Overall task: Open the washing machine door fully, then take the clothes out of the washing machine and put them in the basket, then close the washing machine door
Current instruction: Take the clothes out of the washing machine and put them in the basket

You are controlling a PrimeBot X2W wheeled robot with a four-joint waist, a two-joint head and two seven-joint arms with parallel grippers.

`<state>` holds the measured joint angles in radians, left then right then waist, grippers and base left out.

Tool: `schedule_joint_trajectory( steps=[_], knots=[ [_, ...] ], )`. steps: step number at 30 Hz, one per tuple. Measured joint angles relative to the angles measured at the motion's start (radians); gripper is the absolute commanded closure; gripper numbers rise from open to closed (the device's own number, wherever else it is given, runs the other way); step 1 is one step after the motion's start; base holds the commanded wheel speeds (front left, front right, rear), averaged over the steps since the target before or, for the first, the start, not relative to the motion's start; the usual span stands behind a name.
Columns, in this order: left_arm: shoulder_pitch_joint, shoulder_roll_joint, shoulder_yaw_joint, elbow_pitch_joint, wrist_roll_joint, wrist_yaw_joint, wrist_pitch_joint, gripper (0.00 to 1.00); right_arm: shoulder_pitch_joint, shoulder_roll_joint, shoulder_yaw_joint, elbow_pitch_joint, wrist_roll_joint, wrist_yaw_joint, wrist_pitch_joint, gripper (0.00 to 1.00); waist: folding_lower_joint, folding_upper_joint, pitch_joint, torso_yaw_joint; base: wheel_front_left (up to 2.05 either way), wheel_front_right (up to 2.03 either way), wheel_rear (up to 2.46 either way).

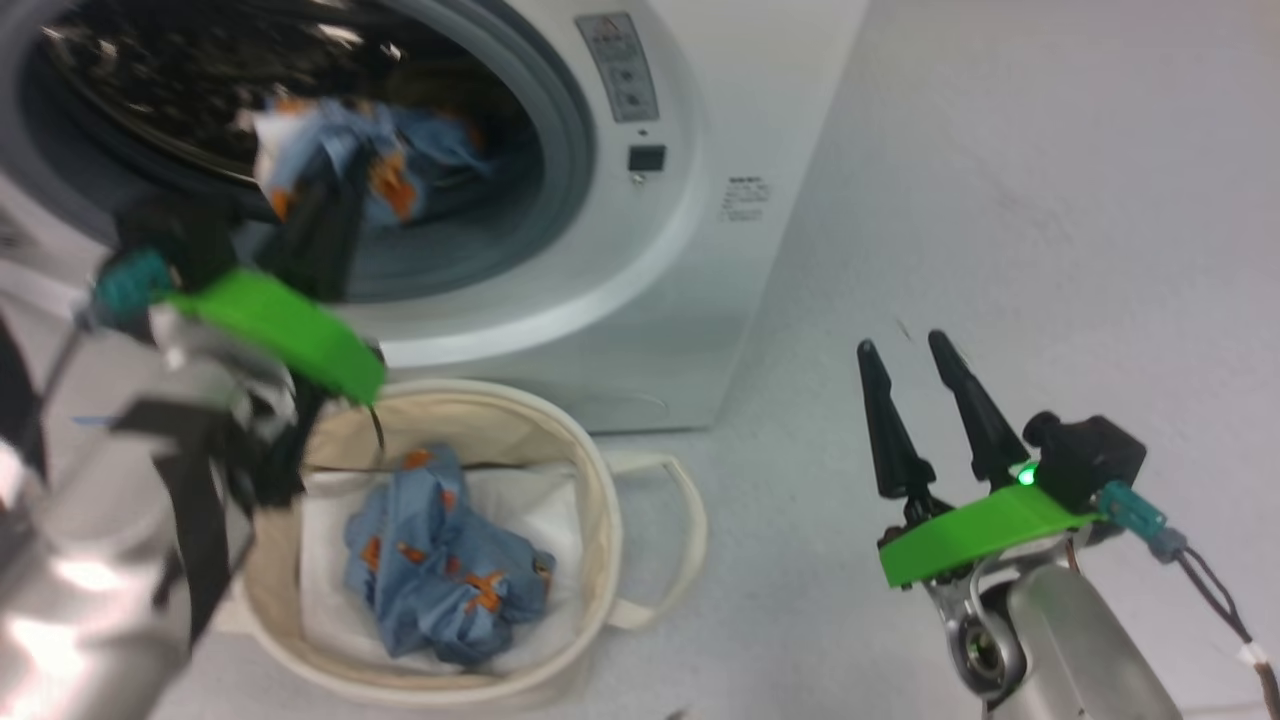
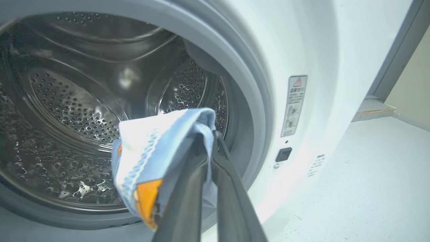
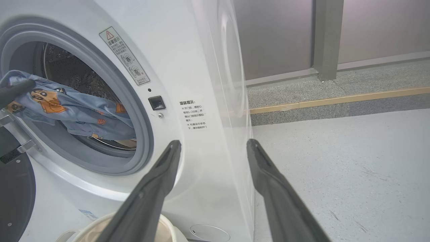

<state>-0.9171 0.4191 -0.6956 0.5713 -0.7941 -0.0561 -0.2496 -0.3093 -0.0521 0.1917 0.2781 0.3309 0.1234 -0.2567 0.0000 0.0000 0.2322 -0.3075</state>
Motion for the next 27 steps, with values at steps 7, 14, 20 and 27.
schedule_joint_trajectory(
  steps=[7, 14, 20, 27],
  knots=[
    [0.232, 0.056, 0.037, -0.343, 0.055, 0.111, 0.0, 1.0, 0.038, 0.0, 0.001, 0.025, -0.015, 0.0, 0.0, 0.0, 0.0, 0.0, -0.085, 0.057, 0.0, 0.0, 0.0],
    [0.394, 0.137, 0.039, -0.653, 0.058, 0.22, 0.039, 1.0, 0.051, 0.0, 0.008, 0.032, -0.023, 0.0, 0.0, 0.0, -0.0001, 0.0, -0.128, 0.113, 0.0, 0.0, 0.0],
    [0.503, 0.168, 0.047, -0.791, 0.004, 0.267, 0.072, 1.0, 0.051, 0.0, 0.013, 0.032, -0.023, 0.0, 0.0, 0.0, 0.0, 0.0, -0.133, 0.131, 0.0, 0.0, 0.0],
    [0.576, 0.17, 0.032, -0.772, -0.033, 0.265, 0.081, 1.0, 0.051, 0.0, 0.012, 0.032, -0.029, 0.0, 0.0, 0.0, -0.0001, 0.0, -0.123, 0.131, 0.0, 0.0, 0.0]
  ],
)
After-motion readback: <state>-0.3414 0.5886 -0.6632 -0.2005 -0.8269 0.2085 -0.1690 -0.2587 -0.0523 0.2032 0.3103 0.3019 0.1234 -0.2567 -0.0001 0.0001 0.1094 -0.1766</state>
